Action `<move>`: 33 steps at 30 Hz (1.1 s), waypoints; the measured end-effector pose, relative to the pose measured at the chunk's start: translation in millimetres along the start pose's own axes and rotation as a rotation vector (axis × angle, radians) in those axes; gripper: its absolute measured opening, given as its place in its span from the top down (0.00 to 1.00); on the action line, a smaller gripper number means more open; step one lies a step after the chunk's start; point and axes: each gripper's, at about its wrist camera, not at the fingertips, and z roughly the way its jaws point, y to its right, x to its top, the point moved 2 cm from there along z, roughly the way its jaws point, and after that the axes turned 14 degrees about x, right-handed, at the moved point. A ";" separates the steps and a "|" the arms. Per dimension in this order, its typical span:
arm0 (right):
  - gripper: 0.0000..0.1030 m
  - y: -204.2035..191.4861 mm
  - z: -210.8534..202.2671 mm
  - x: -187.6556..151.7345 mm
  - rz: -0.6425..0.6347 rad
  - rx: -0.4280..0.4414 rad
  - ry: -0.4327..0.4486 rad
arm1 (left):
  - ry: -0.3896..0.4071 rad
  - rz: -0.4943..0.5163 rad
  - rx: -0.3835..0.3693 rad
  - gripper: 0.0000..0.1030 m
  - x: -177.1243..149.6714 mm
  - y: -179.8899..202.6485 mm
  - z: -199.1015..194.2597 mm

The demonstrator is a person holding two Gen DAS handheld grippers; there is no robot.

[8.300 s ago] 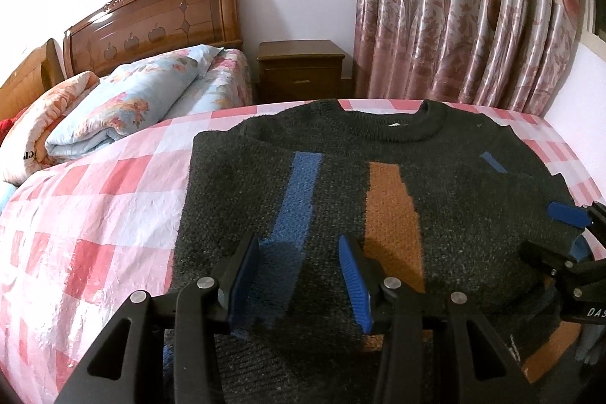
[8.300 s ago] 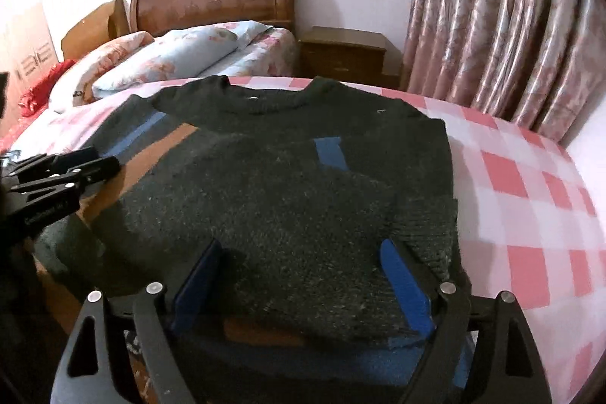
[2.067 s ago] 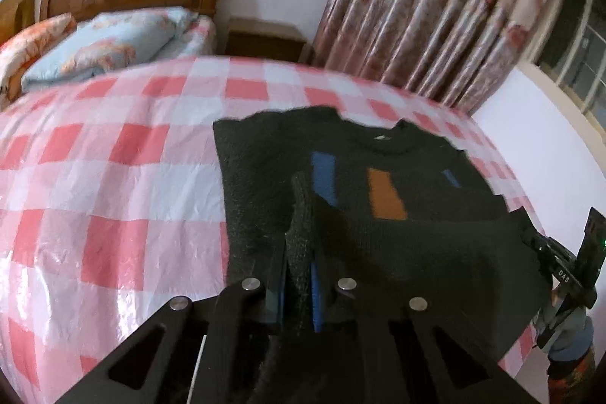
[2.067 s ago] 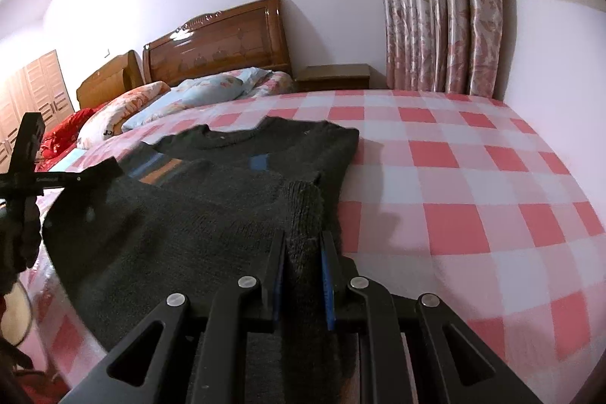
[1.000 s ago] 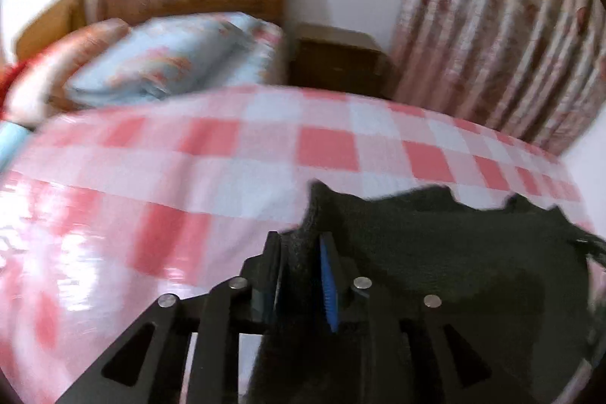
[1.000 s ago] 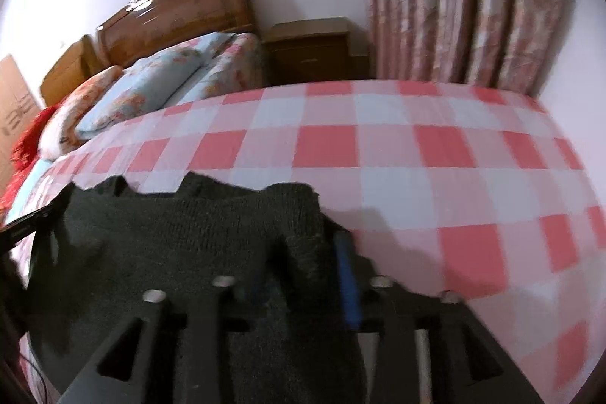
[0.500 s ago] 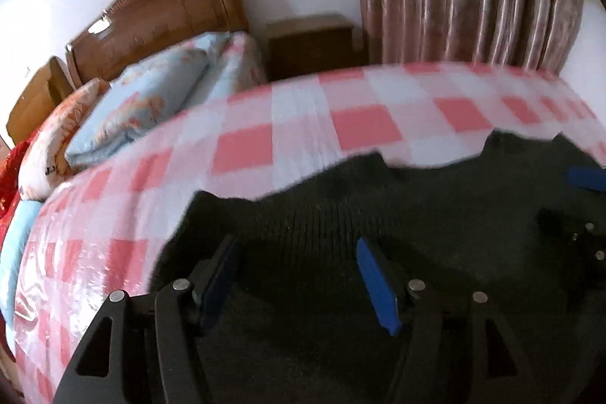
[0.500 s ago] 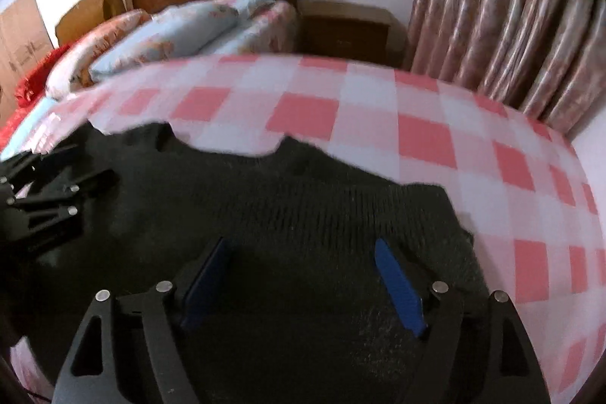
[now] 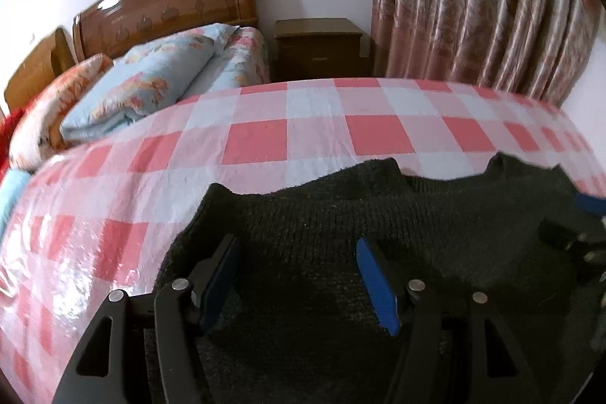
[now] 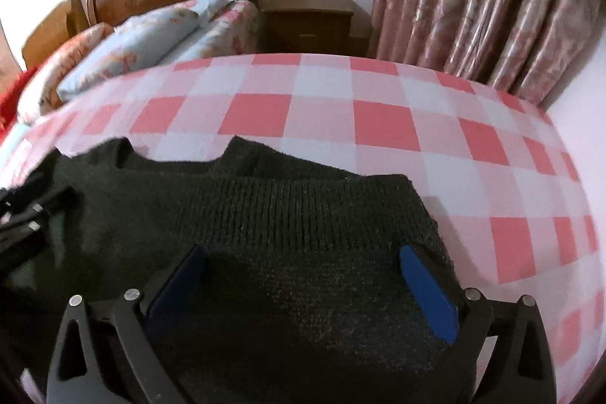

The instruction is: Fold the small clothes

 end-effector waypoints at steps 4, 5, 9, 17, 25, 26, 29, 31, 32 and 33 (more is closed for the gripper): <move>0.00 2.2 1.5 -0.3 0.007 0.008 0.008 | -0.005 -0.054 -0.006 0.37 -1.0 -7.8 -0.8; 0.00 1.8 0.5 -1.1 0.006 0.008 0.008 | -0.001 -0.056 0.010 0.37 -1.3 -7.4 -1.6; 0.00 -0.9 0.4 -1.7 -0.004 -0.008 0.003 | 0.053 -0.040 0.144 0.43 -3.2 -3.2 -11.4; 0.00 1.9 -2.4 -1.9 0.010 0.011 0.021 | 0.197 -0.168 0.099 0.46 -8.0 -29.7 -38.5; 0.00 5.0 -6.3 -1.9 0.029 0.036 0.042 | 0.316 -0.255 0.156 0.46 -14.5 -41.9 -62.2; 0.00 5.3 -6.4 -1.8 0.030 0.038 0.043 | 0.331 -0.269 0.158 0.46 -15.6 -44.4 -65.1; 0.00 6.7 -7.5 -1.9 0.035 0.047 0.050 | 0.348 -0.298 0.159 0.46 -17.3 -49.7 -68.0; 0.00 7.4 -8.3 -2.0 0.039 0.053 0.055 | 0.353 -0.313 0.159 0.46 -18.5 -52.1 -69.8; 0.00 7.5 -8.6 -2.1 0.039 0.054 0.056 | 0.355 -0.317 0.159 0.46 -19.0 -52.7 -69.9; 0.00 7.5 -8.9 -2.2 0.040 0.056 0.058 | 0.356 -0.320 0.160 0.46 -19.0 -53.4 -70.3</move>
